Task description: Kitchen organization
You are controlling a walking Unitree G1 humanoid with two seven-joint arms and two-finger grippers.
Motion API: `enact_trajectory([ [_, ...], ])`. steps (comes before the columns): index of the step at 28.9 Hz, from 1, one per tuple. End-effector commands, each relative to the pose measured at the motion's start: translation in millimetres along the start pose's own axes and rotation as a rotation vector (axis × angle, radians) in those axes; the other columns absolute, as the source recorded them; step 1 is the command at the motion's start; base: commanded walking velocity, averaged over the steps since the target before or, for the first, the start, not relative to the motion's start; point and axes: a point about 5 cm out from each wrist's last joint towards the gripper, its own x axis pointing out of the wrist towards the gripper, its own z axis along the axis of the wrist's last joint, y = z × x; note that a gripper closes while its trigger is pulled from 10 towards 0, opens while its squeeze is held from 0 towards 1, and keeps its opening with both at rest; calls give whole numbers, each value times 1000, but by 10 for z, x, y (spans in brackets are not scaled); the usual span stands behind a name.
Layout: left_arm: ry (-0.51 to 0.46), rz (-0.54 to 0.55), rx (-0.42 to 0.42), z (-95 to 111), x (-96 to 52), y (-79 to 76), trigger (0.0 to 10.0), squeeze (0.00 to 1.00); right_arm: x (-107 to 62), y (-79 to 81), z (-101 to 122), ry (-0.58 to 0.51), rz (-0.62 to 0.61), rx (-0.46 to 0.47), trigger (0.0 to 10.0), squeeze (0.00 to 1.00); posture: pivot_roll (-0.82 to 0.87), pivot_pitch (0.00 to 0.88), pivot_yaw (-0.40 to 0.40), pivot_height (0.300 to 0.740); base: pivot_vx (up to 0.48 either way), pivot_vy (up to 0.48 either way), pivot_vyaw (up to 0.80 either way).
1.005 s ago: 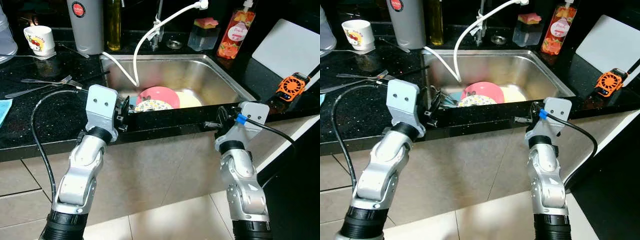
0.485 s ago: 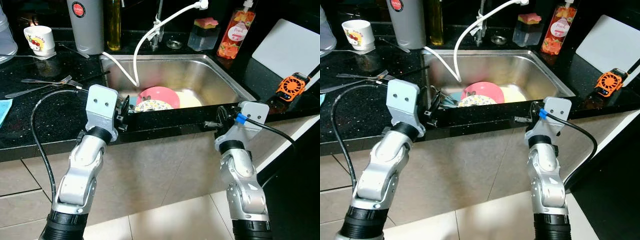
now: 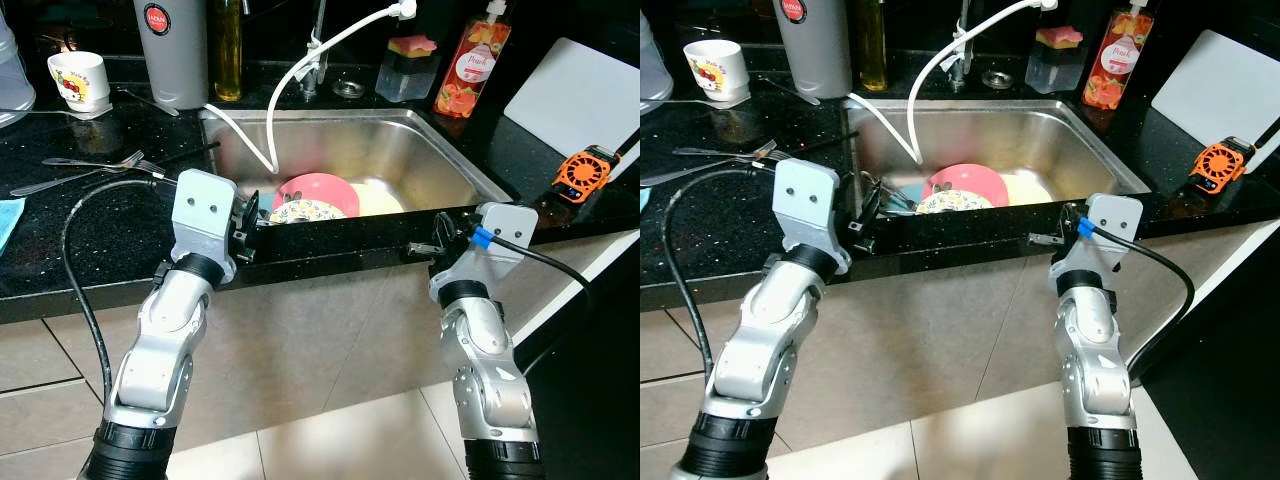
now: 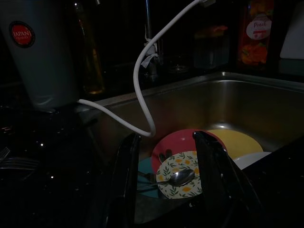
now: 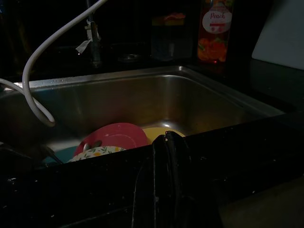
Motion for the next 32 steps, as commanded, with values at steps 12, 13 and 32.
enact_trajectory([
  [12,28,-15,4,-68,-22,-30,10000,0,-6,-10,-43,22,-4,-7,10000,0,188,7,-87,740,0,0,0],
  [13,29,-15,4,-69,-22,-29,10000,0,-7,-10,-45,22,-4,-7,10000,0,188,7,-87,740,0,0,0],
  [32,126,75,0,-145,-4,21,10000,0,-11,-12,-27,18,-15,12,10000,0,186,20,-88,740,0,0,0],
])
